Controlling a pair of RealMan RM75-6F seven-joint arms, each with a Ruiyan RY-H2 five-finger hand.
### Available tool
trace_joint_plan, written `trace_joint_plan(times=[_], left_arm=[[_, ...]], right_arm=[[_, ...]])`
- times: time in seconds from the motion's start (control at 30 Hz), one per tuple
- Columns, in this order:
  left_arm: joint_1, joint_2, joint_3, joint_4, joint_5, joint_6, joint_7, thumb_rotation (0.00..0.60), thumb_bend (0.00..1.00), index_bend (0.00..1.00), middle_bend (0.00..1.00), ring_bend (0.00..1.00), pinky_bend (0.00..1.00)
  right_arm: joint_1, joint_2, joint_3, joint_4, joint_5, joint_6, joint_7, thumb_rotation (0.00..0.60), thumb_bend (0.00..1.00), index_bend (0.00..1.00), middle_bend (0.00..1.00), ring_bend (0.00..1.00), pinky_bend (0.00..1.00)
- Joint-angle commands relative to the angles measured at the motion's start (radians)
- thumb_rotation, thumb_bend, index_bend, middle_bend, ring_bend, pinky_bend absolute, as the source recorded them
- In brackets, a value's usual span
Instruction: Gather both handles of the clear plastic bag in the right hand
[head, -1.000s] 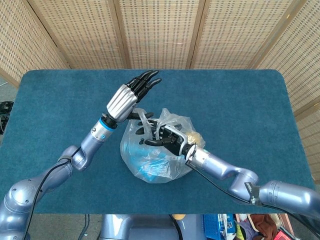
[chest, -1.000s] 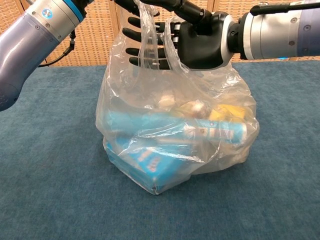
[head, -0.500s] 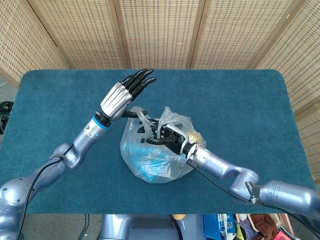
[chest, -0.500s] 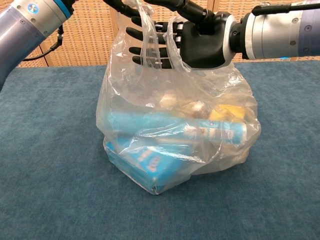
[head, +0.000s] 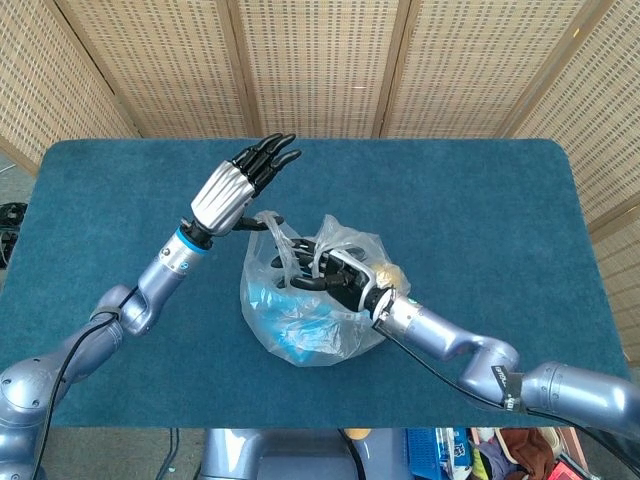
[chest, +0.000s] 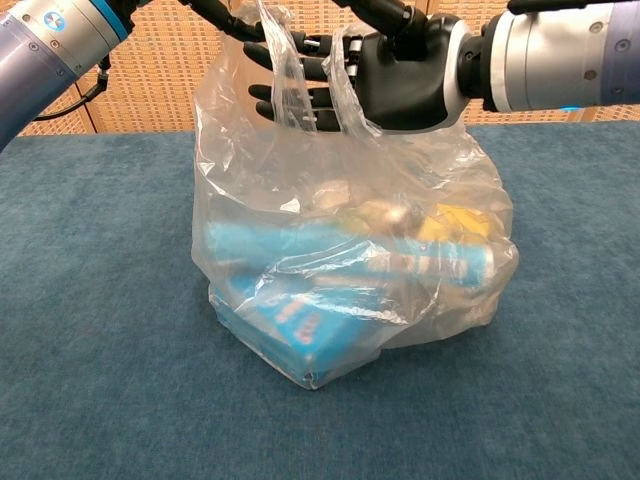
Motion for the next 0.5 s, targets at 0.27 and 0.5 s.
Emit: trace_joint_plan(times=[0.27, 0.5], left_arm=[[-0.006, -0.016, -0.009, 0.005, -0.011, -0.011, -0.004, 0.6, 0.07, 0.0, 0.0, 0.05, 0.22], [-0.004, -0.026, -0.007, 0.03, -0.021, -0.034, -0.018, 0.6, 0.07, 0.0, 0.0, 0.05, 0.22]], right_arm=[[-0.001, 0.012, -0.001, -0.012, -0.026, 0.007, 0.031, 0.6, 0.18, 0.29, 0.39, 0.25, 0.35], [-0.004, 0.029, -0.011, -0.015, -0.046, 0.021, 0.063, 0.6, 0.18, 0.29, 0.39, 0.26, 0.38]])
